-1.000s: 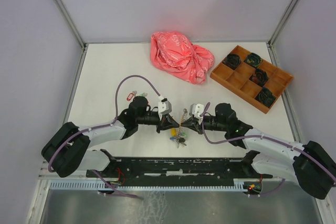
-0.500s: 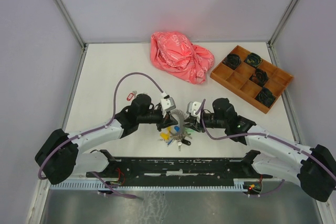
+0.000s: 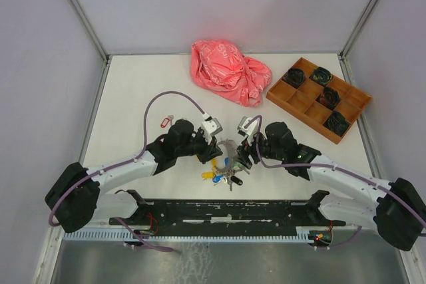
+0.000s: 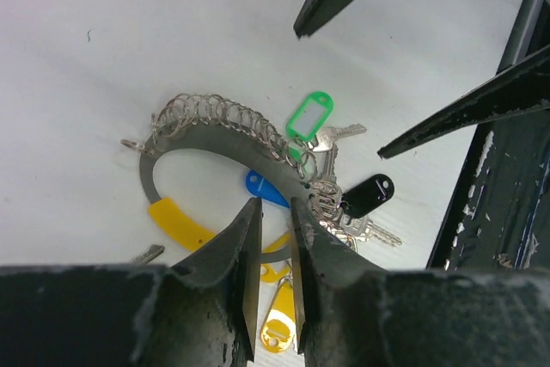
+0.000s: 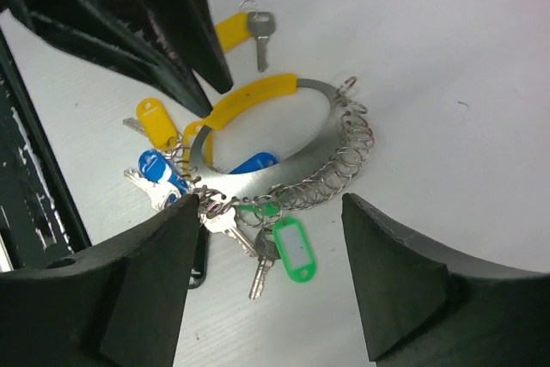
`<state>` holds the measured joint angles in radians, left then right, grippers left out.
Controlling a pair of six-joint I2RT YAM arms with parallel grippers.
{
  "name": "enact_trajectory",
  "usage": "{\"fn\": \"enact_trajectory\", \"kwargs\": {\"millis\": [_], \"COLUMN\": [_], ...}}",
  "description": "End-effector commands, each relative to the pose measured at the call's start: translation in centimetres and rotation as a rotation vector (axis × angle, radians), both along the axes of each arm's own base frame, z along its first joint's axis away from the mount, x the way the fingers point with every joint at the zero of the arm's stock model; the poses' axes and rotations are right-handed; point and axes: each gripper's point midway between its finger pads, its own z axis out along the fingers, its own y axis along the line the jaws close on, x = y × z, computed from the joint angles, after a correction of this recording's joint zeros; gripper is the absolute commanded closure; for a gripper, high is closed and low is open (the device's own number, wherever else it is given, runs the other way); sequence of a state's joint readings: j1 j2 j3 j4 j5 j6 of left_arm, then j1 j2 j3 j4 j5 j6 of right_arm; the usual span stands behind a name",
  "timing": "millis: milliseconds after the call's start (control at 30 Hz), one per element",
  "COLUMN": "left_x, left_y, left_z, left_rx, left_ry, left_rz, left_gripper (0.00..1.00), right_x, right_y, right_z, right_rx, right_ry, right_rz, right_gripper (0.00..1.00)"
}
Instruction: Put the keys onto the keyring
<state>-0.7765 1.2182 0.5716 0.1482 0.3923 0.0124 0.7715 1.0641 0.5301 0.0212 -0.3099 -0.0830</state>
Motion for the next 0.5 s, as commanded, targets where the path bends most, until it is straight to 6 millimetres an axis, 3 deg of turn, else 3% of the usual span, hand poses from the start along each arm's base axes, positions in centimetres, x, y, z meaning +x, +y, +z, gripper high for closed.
{"fn": "enact_trajectory", "kwargs": {"millis": [0,100,167,267,467], "left_x": [1.1,1.1,1.0,0.1,-0.2], "left_y": [0.0,-0.1,-0.5,-1.8,-3.7], "left_z": [0.3,0.2,0.4,0.6,-1.6], "left_rx": [-0.054,-0.073,-0.097,-0.142,-0.128], "left_ry": [0.082,0.148,0.213,0.327,0.487], "left_rz": [0.153,0.207,0.231,0.208,0.237], "left_gripper": [0.72,0.55,0.49,0.49,0.51], "right_x": [2.2,2.2,2.1,3.0,4.7], "right_y": [0.1,-0.2,-0.1,-0.9,-3.4], "right_z": [3.0,2.3,2.0,1.4,-0.3], "right_rx": [0.069,0.058,0.063,0.049,0.024], "right_ry": [0.081,0.113,0.121,0.135,0.180], "right_rz": [-0.206,-0.242,-0.239,-0.333,-0.554], "right_gripper": [0.16,0.02,0.00,0.00,0.00]}}
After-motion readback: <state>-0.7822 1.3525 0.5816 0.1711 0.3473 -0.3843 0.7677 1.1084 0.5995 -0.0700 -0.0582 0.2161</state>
